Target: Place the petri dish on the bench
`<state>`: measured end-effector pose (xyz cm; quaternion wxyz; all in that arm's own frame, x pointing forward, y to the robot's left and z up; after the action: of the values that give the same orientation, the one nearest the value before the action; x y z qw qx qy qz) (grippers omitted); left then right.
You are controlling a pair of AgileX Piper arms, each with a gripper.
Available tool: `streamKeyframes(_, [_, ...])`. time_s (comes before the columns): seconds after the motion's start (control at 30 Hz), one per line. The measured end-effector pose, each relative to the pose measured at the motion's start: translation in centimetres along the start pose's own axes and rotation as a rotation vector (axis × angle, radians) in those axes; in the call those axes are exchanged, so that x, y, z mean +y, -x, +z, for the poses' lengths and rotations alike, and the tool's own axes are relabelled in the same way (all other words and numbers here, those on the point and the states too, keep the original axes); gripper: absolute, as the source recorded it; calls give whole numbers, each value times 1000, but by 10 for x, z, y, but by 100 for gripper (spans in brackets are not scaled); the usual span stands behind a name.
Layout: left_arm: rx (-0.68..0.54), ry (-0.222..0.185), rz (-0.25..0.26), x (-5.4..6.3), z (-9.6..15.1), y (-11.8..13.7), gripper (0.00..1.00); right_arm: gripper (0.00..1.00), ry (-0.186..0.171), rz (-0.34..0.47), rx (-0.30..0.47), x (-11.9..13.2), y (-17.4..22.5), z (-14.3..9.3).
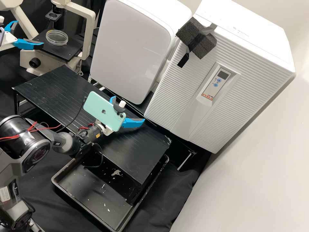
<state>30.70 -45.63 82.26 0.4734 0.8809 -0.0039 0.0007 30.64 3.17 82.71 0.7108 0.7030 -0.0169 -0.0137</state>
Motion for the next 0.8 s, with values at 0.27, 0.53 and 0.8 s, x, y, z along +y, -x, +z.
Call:
streamKeyframes(0.27, [0,0,0,0,0,0,100,100,0,0,0,0,0,0])
streamKeyframes(0.53, [-18,14,11,3,2,-6,100,100,0,0,0,0,0,0])
streamKeyframes(0.8, [-45,36,1,10,6,-31,100,100,0,0,0,0,0,0])
